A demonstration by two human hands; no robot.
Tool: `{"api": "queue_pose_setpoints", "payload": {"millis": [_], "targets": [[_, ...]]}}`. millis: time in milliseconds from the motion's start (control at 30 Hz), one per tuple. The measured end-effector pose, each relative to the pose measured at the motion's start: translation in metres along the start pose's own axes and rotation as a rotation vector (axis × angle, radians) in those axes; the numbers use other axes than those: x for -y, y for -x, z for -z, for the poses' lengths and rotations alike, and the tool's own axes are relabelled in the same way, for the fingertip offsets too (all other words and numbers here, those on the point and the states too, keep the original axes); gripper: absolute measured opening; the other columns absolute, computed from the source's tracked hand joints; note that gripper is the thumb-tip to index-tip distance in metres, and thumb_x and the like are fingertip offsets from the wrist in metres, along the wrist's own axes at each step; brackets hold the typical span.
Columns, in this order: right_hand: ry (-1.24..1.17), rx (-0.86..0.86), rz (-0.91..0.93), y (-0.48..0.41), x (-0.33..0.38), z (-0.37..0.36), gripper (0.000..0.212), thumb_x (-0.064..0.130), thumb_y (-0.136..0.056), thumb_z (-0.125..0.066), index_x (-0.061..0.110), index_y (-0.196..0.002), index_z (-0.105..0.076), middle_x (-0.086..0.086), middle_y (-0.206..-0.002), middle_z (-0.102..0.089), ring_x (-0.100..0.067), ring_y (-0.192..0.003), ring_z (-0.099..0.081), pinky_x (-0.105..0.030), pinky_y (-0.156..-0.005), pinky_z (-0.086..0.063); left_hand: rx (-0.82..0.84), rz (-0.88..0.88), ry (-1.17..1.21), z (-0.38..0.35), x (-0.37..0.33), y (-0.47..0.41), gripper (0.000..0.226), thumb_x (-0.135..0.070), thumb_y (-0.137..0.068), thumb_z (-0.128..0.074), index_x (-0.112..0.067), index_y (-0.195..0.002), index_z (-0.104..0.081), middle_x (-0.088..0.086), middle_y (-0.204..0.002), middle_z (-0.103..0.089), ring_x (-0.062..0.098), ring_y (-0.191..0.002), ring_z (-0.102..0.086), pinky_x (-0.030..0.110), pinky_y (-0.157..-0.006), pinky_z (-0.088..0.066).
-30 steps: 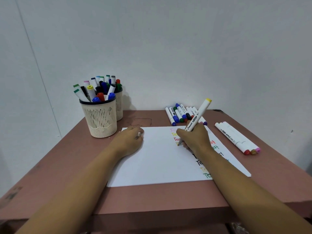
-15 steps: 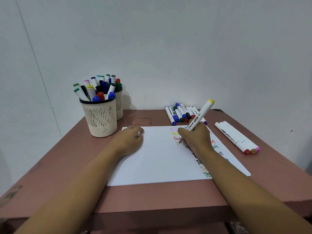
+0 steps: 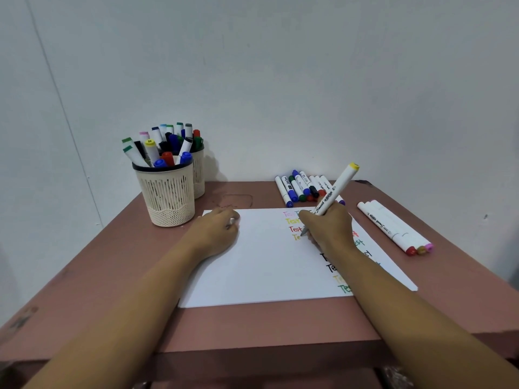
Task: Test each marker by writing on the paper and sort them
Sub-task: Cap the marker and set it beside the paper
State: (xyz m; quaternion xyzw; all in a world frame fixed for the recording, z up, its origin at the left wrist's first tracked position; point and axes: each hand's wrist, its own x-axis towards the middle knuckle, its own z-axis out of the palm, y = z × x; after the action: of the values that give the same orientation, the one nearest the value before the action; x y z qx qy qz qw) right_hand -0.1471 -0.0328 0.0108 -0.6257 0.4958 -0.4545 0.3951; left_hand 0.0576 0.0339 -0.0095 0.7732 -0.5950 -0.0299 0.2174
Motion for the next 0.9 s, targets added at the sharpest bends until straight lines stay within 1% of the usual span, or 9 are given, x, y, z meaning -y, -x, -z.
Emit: {"api": "queue_pose_setpoints", "payload": {"millis": [67,200,300,367,467,600,667,800,900], "targets": [[0.012,-0.004,0.0,-0.0007,0.0008,0.0001,0.023,0.008,-0.082,-0.063,0.013,-0.07,-0.045,-0.007,-0.065,-0.059,-0.009,-0.042,-0.05,-0.018,-0.039,-0.035,-0.002,0.005,0.0,-0.0002,-0.0003,-0.0001,0.028,-0.027,-0.097,-0.041,-0.023,-0.122,-0.054,0.002,-0.128,-0.051,0.023,-0.115,-0.048,0.033,-0.1,-0.035],[0.05,-0.013,0.03,0.0,0.0024,0.0006,0.026,0.009,-0.084,-0.063,0.014,-0.068,-0.043,-0.002,-0.067,-0.053,-0.01,-0.05,-0.053,-0.017,-0.041,-0.038,-0.001,0.001,-0.002,0.0002,-0.0012,0.0,0.029,-0.026,-0.097,-0.041,-0.022,-0.123,-0.053,0.002,-0.131,-0.05,0.023,-0.117,-0.047,0.031,-0.1,-0.034],[0.037,0.006,0.028,0.0005,0.0015,0.001,0.026,0.007,-0.083,-0.062,0.014,-0.068,-0.042,-0.004,-0.065,-0.053,-0.007,-0.041,-0.051,-0.014,-0.033,-0.033,-0.004,0.001,-0.004,0.0002,-0.0015,0.0001,0.03,-0.028,-0.097,-0.04,-0.022,-0.123,-0.053,0.002,-0.131,-0.05,0.022,-0.117,-0.047,0.031,-0.1,-0.034],[0.012,-0.004,0.008,-0.0005,0.0006,0.0005,0.023,0.008,-0.082,-0.062,0.014,-0.069,-0.043,-0.008,-0.067,-0.057,-0.006,-0.037,-0.048,-0.016,-0.033,-0.032,-0.003,0.001,-0.004,0.0,-0.0011,-0.0001,0.029,-0.028,-0.098,-0.04,-0.023,-0.123,-0.053,0.002,-0.131,-0.05,0.022,-0.118,-0.047,0.032,-0.101,-0.034],[-0.018,-0.067,-0.001,-0.0028,-0.0008,0.0002,0.021,0.009,-0.082,-0.062,0.014,-0.069,-0.045,-0.012,-0.074,-0.061,-0.01,-0.044,-0.052,-0.016,-0.035,-0.034,0.0,0.006,0.003,-0.0002,-0.0008,-0.0004,0.03,-0.028,-0.097,-0.04,-0.023,-0.123,-0.053,0.002,-0.131,-0.05,0.022,-0.119,-0.046,0.033,-0.102,-0.034],[0.011,-0.08,0.021,-0.0024,-0.0015,-0.0001,0.022,0.009,-0.082,-0.061,0.013,-0.067,-0.046,-0.012,-0.073,-0.062,-0.011,-0.044,-0.053,-0.014,-0.034,-0.035,0.0,0.008,0.006,-0.0004,-0.0009,-0.0004,0.03,-0.028,-0.097,-0.04,-0.023,-0.124,-0.053,0.002,-0.13,-0.05,0.022,-0.118,-0.046,0.032,-0.102,-0.034],[0.013,-0.073,0.036,-0.0018,-0.001,-0.0003,0.024,0.007,-0.083,-0.061,0.014,-0.066,-0.044,-0.009,-0.069,-0.059,-0.013,-0.047,-0.053,-0.013,-0.033,-0.034,0.002,0.009,0.005,-0.0005,-0.0002,-0.0006,0.03,-0.028,-0.097,-0.04,-0.023,-0.123,-0.053,0.002,-0.129,-0.051,0.023,-0.118,-0.047,0.032,-0.101,-0.034],[0.041,-0.053,0.058,-0.0024,-0.0009,-0.0011,0.027,0.006,-0.082,-0.059,0.016,-0.065,-0.04,-0.003,-0.064,-0.05,-0.02,-0.058,-0.054,-0.02,-0.043,-0.037,0.006,0.008,0.007,-0.0003,0.0004,-0.0006,0.029,-0.028,-0.097,-0.04,-0.023,-0.123,-0.054,0.002,-0.13,-0.051,0.023,-0.118,-0.047,0.034,-0.102,-0.035],[0.017,-0.051,0.041,-0.0032,-0.0014,0.0004,0.026,0.007,-0.083,-0.059,0.015,-0.066,-0.041,-0.001,-0.064,-0.049,-0.016,-0.053,-0.054,-0.02,-0.043,-0.038,0.009,0.01,0.01,-0.0002,0.0001,-0.0003,0.029,-0.028,-0.097,-0.04,-0.023,-0.122,-0.054,0.002,-0.13,-0.05,0.022,-0.118,-0.047,0.034,-0.102,-0.034]]}}
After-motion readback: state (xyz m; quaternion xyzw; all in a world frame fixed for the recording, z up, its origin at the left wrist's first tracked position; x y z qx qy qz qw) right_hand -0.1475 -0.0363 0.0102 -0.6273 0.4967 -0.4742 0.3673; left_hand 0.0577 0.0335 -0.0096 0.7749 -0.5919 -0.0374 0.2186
